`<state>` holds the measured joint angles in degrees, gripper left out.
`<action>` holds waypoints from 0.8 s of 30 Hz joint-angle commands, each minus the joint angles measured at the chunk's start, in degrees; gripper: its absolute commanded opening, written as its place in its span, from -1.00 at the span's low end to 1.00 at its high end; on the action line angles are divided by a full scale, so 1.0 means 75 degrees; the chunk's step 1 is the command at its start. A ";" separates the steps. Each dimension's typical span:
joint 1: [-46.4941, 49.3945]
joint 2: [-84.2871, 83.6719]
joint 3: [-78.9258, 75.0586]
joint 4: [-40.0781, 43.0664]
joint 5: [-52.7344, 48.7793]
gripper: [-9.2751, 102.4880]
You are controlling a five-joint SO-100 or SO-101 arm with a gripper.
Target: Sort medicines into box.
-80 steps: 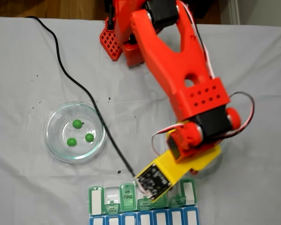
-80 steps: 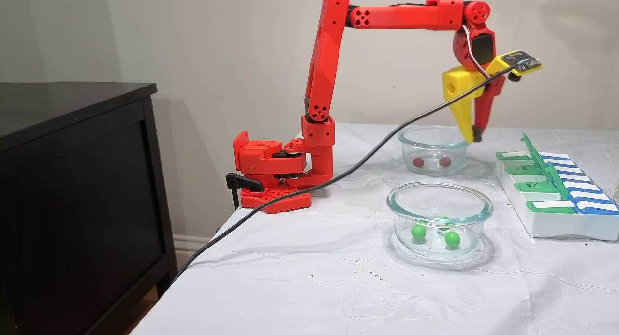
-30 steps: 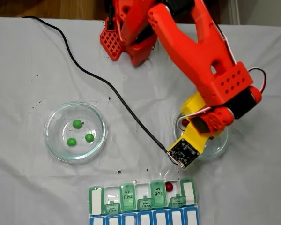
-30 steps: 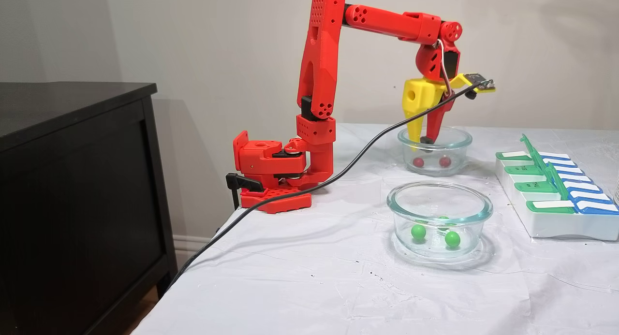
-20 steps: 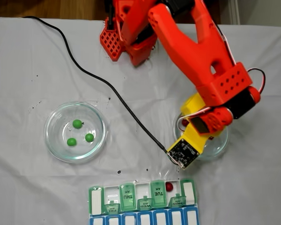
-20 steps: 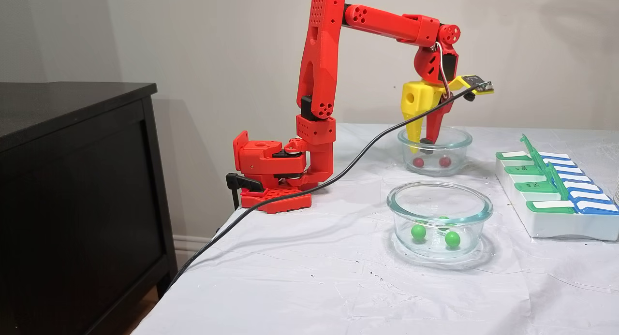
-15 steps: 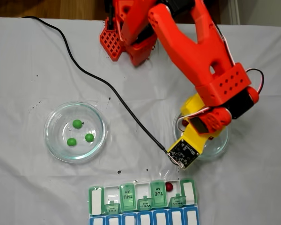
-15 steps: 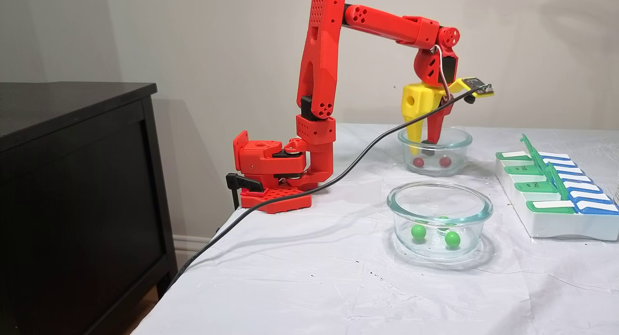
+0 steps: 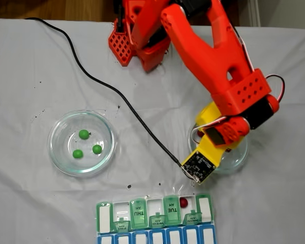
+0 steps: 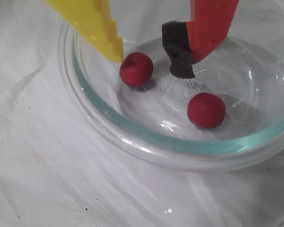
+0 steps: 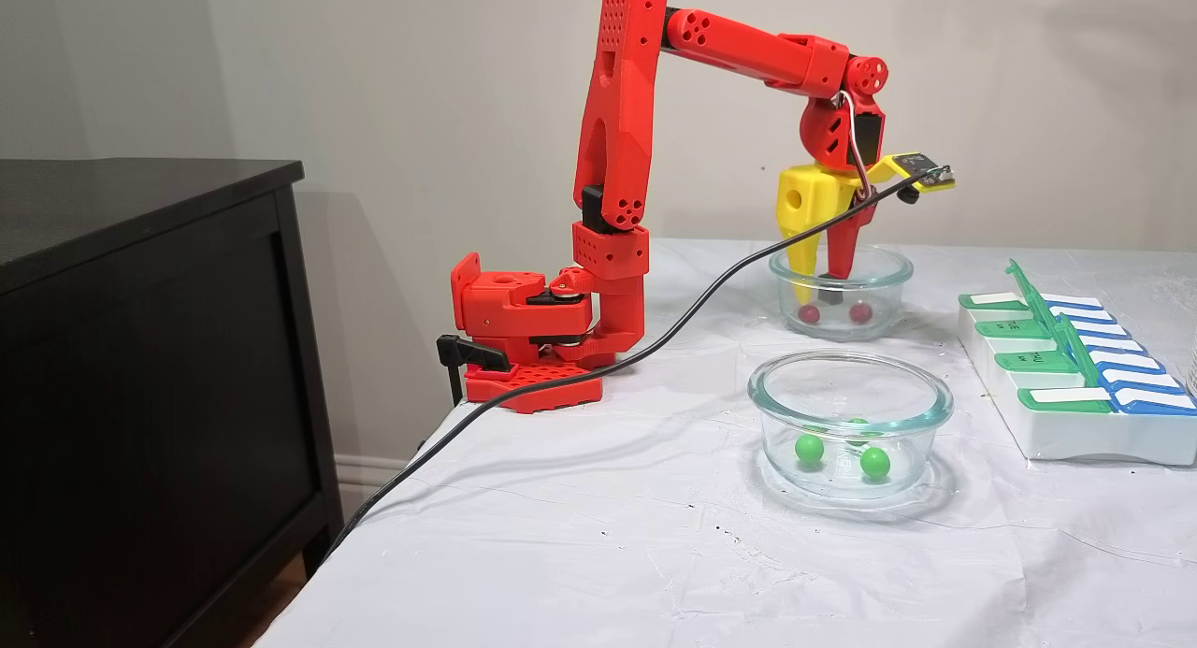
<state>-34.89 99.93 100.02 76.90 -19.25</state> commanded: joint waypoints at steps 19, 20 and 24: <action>-0.0129 -0.0094 0.0070 -0.0398 0.0012 -0.55; -0.0129 -0.0117 0.0082 -0.0422 0.0012 -0.54; -0.0152 -0.0152 0.0211 -0.0551 0.0012 -0.54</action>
<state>-36.04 97.56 101.95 73.39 -19.25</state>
